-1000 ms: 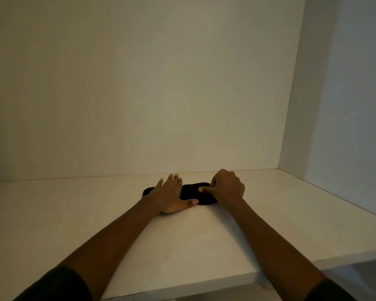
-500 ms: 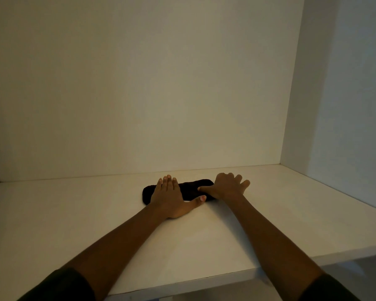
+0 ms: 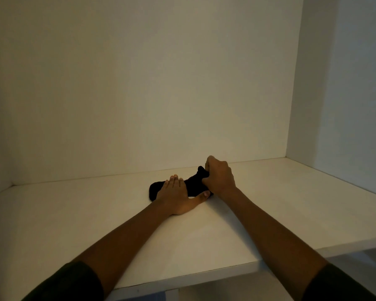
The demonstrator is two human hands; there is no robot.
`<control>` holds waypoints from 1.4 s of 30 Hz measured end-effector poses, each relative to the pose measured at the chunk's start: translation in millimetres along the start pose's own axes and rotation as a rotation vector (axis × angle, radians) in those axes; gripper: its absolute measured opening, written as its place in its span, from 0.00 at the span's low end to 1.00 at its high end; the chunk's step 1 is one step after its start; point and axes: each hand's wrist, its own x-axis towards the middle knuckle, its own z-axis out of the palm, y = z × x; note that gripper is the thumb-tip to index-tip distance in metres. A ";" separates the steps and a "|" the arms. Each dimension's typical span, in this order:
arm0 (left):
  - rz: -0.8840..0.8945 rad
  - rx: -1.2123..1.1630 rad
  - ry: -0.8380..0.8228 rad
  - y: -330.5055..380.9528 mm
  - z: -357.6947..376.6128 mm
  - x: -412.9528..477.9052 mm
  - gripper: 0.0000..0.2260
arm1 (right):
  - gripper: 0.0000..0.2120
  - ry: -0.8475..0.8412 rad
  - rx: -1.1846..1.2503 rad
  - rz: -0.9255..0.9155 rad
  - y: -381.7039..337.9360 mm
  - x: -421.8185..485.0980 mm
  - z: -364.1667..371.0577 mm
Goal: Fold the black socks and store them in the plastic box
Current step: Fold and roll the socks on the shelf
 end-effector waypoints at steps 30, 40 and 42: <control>0.026 -0.869 -0.083 -30.3 -42.4 12.5 0.27 | 0.39 0.214 -0.449 -0.359 -9.1 2.8 -2.3; -0.083 -0.714 0.077 -45.8 -36.7 17.2 0.05 | 0.44 0.221 -0.628 -0.410 -19.7 1.0 5.1; -0.095 -0.675 0.066 -44.4 -35.7 18.3 0.06 | 0.45 0.287 -0.544 -0.398 -24.2 3.0 14.5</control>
